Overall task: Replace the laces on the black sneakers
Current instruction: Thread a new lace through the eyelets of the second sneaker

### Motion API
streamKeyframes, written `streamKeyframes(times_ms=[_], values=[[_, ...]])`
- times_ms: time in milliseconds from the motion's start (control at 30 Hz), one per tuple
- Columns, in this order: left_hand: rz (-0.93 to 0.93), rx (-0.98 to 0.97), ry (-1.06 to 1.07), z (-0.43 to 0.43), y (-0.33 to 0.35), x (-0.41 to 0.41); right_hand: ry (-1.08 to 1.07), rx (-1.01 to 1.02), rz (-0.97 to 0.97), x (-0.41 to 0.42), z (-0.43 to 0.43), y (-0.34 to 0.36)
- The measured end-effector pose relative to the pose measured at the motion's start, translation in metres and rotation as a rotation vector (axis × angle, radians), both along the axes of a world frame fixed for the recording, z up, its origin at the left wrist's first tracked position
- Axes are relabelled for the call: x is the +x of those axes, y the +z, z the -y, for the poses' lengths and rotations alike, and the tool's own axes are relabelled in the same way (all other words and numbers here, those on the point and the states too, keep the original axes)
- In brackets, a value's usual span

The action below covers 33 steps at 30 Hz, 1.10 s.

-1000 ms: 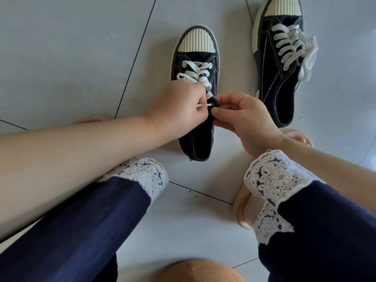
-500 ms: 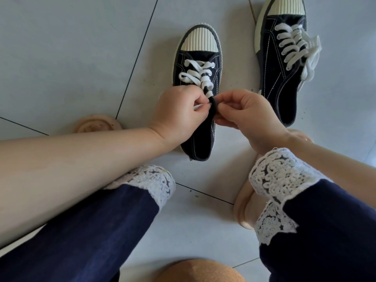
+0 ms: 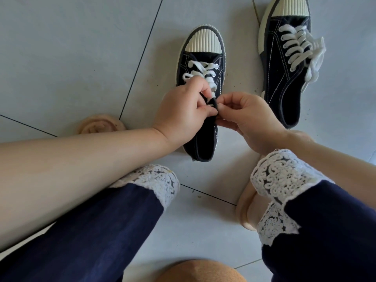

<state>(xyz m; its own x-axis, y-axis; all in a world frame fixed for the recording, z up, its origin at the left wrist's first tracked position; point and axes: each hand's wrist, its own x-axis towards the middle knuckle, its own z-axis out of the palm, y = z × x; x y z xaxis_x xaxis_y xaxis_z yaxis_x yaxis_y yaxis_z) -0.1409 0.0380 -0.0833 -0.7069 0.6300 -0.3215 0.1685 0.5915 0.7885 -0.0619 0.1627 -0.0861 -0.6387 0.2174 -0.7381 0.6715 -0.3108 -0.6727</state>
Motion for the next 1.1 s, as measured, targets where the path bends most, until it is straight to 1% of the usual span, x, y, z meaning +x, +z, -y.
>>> streamKeyframes(times_ms=[133, 267, 500, 633, 733, 800, 867, 933, 1033, 1067, 1100], values=[[-0.044, -0.004, -0.092, 0.001, 0.002, -0.002, -0.014, -0.043, 0.018, -0.001, -0.003, -0.001], [-0.205, -0.021, -0.156, 0.001, 0.003, -0.006, -0.034, 0.016, 0.016, -0.003, 0.001, -0.002], [-0.285, -0.097, -0.224, -0.001, 0.003, -0.009, -0.083, 0.13, 0.042, -0.002, 0.005, 0.0], [-0.292, -0.13, -0.213, 0.001, 0.003, -0.01, -0.199, 0.171, 0.07, -0.002, -0.004, 0.004], [-0.262, -0.132, -0.203, 0.004, 0.001, -0.011, -0.287, 0.203, -0.009, 0.0, -0.02, 0.01], [-0.26, -0.133, -0.194, 0.003, 0.002, -0.011, -0.368, 0.145, -0.055, 0.001, -0.023, 0.014], [-0.259, -0.137, -0.191, 0.002, 0.003, -0.011, -0.421, 0.041, -0.065, -0.001, -0.021, 0.02], [-0.263, -0.14, -0.199, 0.002, 0.003, -0.011, -0.478, -0.01, -0.07, -0.008, -0.025, 0.027], [-0.259, -0.151, -0.205, 0.004, 0.001, -0.012, -0.689, -0.047, -0.177, -0.023, -0.049, 0.042], [-0.254, -0.155, -0.206, 0.004, 0.001, -0.013, -0.703, -0.028, -0.213, -0.028, -0.056, 0.047], [-0.249, -0.157, -0.209, 0.004, 0.001, -0.013, -0.659, 0.011, -0.226, -0.031, -0.059, 0.051]])
